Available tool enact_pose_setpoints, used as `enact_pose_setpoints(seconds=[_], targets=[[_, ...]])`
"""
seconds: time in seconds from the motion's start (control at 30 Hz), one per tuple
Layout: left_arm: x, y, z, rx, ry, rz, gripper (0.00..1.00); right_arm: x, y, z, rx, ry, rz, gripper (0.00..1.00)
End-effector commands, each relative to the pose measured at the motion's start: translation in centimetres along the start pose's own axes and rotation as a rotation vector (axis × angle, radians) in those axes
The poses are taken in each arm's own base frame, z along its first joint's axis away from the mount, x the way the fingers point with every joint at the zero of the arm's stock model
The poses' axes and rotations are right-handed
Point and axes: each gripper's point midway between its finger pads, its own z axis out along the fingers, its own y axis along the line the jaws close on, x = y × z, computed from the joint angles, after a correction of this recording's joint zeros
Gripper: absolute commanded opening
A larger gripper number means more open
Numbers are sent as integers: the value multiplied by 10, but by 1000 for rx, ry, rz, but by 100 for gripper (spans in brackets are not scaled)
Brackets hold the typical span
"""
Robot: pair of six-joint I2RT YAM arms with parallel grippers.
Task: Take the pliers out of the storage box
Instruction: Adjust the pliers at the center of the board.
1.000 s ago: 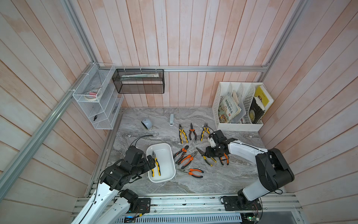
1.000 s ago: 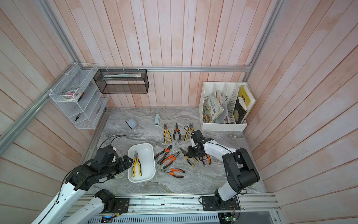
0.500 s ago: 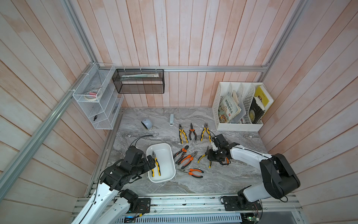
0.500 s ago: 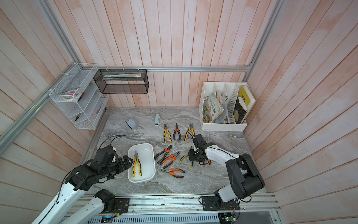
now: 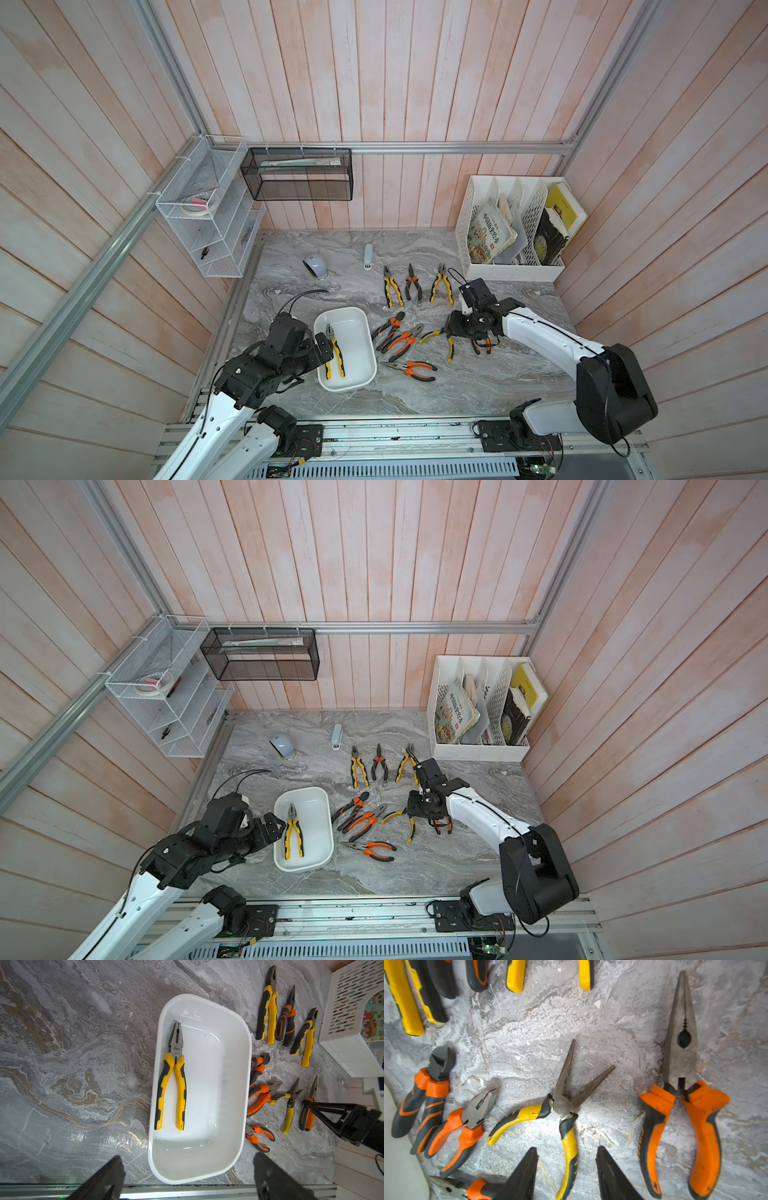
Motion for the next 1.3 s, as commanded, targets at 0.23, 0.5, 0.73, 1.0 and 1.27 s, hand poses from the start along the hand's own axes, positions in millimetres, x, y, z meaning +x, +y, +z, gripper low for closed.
enact_pose_setpoints(seconds=[0.23,0.5,0.73,1.0,1.27], targets=[[-2,-3,-4,19,-10,8,100,-1,-5,27,63,88,94,68],[0,1,-4,10,-9,12,100,-25,-1,24,44,59,143,70],[2,0,1,22,-2,-1,100,-34,-5,35,83,100,153,68],[2,3,-1,10,-9,9,100,-28,-6,46,111,120,147,64],[4,2,3,15,1,4,100,-35,-4,50,125,125,112,54]])
